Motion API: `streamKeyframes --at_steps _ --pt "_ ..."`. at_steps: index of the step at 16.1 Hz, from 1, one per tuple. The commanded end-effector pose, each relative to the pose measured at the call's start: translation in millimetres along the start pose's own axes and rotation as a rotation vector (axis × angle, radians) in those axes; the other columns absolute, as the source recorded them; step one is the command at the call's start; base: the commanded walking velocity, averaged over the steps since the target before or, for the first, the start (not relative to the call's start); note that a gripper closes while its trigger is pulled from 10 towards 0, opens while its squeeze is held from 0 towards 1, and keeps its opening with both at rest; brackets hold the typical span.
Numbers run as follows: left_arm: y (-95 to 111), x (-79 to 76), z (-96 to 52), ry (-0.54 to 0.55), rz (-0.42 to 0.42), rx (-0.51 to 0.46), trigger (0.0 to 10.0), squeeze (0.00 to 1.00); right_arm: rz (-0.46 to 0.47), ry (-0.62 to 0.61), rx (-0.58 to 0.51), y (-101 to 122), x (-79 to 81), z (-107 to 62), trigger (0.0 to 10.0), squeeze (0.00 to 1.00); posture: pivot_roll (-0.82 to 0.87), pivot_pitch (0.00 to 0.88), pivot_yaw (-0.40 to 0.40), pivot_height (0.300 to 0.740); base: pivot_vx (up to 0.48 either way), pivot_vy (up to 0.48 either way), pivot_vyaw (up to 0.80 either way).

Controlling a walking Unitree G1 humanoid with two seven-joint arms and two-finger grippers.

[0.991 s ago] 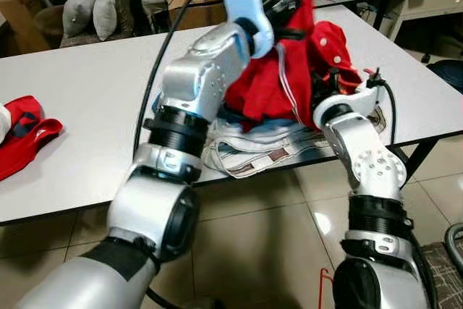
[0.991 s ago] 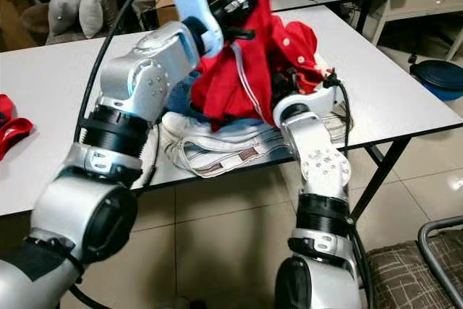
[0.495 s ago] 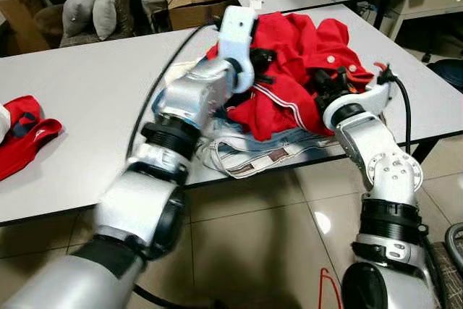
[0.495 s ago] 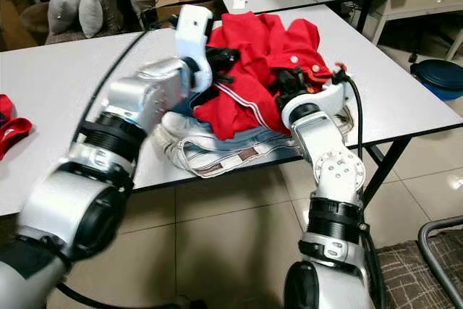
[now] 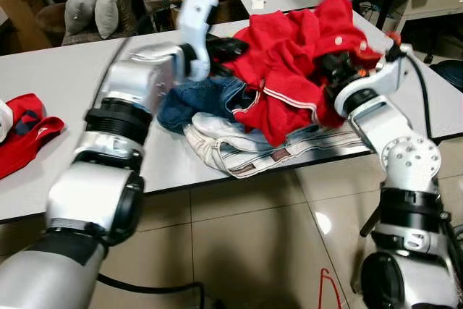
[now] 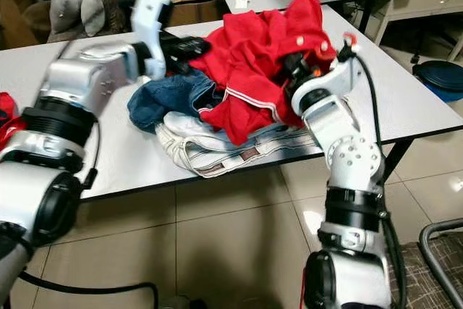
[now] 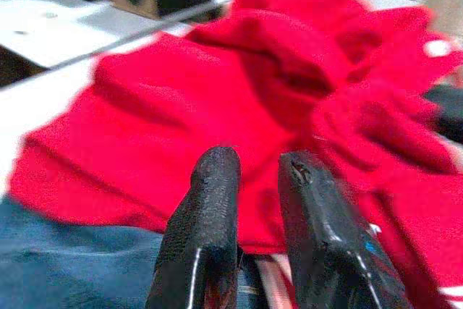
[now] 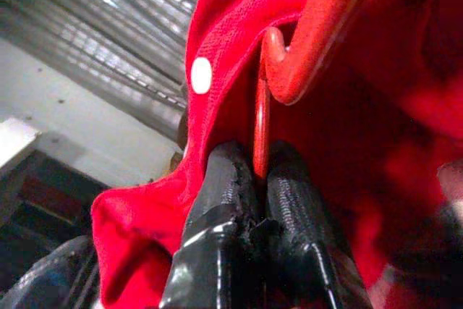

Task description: Hang hanger

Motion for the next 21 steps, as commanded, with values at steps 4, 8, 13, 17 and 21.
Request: streamKeyframes --at_steps 4,8,13,17,21 --pt "9 51.9 -67.6 0.305 0.136 -0.102 10.0 0.00 -0.475 0.442 0.060 15 84.7 -17.9 10.0 0.00 0.04 0.000 0.090 0.740 0.000 0.000 0.00" --pt "-58 36.1 -115.4 0.481 0.205 -0.044 10.0 0.00 -0.637 0.565 0.041 8 103.0 -50.9 10.0 0.00 0.05 0.000 0.083 0.740 0.000 0.000 0.40" --pt "-83 56.1 -163.2 0.758 0.278 0.098 10.0 0.00 -0.567 0.850 -0.017 14 157.4 -79.2 10.0 0.00 0.06 0.000 0.087 0.740 0.000 0.000 0.80" --pt "-67 76.1 -207.1 0.969 0.263 0.061 10.0 0.00 -0.543 0.911 0.000 10 163.6 -84.5 10.0 0.00 0.09 0.000 0.050 0.740 0.000 0.000 0.80" --pt "-67 66.9 -229.5 1.006 0.287 0.087 10.0 0.00 -0.452 0.992 0.048 3 173.0 -83.8 10.0 0.00 0.15 0.000 -0.002 0.740 0.000 0.000 0.80"
Point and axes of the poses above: a point about 5 cm out from each wrist's last joint towards the gripper, its own z axis pointing out of the wrist towards the gripper, its own y axis along the axis of the wrist's last joint, x = y × z, the point moved 3 cm from there along z, pointing out of the wrist towards the gripper
